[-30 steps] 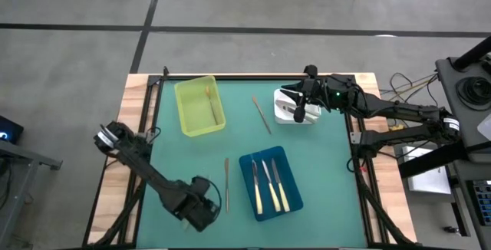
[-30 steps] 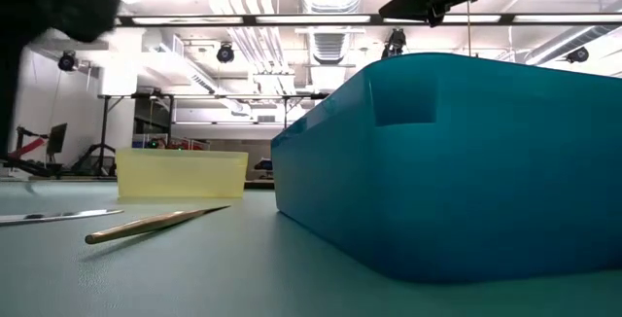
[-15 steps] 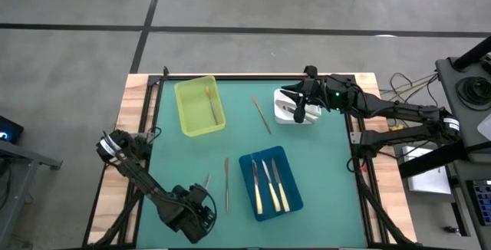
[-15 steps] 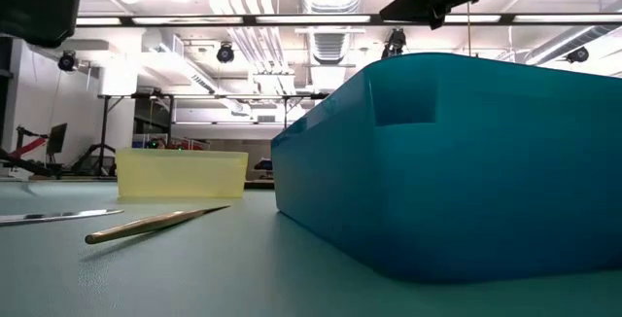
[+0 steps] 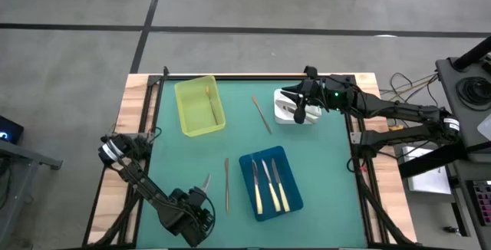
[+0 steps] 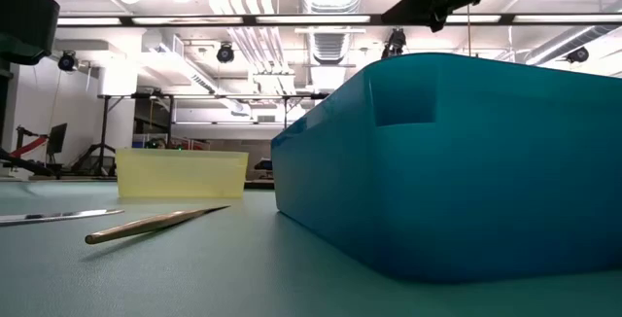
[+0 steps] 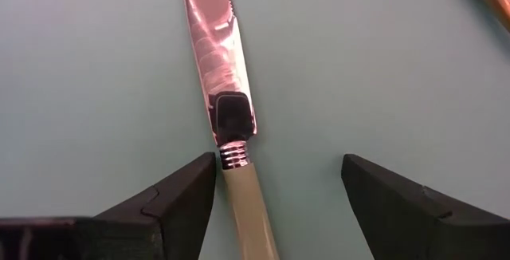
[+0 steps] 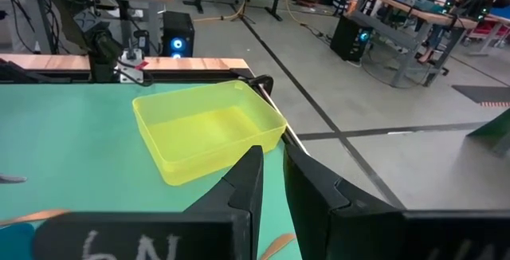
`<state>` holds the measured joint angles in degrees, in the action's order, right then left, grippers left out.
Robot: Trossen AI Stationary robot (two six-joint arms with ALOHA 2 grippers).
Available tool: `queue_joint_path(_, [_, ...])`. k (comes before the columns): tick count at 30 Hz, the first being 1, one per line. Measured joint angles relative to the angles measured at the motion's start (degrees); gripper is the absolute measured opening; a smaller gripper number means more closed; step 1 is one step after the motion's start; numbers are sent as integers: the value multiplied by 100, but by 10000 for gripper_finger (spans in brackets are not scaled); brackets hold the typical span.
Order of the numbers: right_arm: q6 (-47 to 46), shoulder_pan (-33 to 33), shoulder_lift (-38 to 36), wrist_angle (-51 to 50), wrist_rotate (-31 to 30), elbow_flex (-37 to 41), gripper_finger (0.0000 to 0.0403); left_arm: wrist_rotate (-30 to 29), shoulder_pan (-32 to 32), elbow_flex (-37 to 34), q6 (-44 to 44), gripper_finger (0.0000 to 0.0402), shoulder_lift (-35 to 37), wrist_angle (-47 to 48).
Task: Sort silverware by color (type)
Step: Put the green knife into the white bin
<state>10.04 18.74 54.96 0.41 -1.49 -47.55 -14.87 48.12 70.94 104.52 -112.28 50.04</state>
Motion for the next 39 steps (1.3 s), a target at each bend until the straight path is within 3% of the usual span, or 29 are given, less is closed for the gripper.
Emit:
queue_joint_path(9, [0, 0, 0, -22, 0, 0, 43, 62, -3, -8, 178, 224, -18, 47])
queue_joint_path(26, [-8, 0, 0, -111, 2, 0, 43, 221, -11, -24, 614, 22, -29, 193])
queue_joint_path(33, [-13, 0, 0, -339, 0, 0, 43, 193, -11, -24, 909, 19, -25, 239])
queue_joint_path(39, [-155, 0, 0, -405, 0, 0, 43, -337, 10, 228, 982, 19, -63, 595])
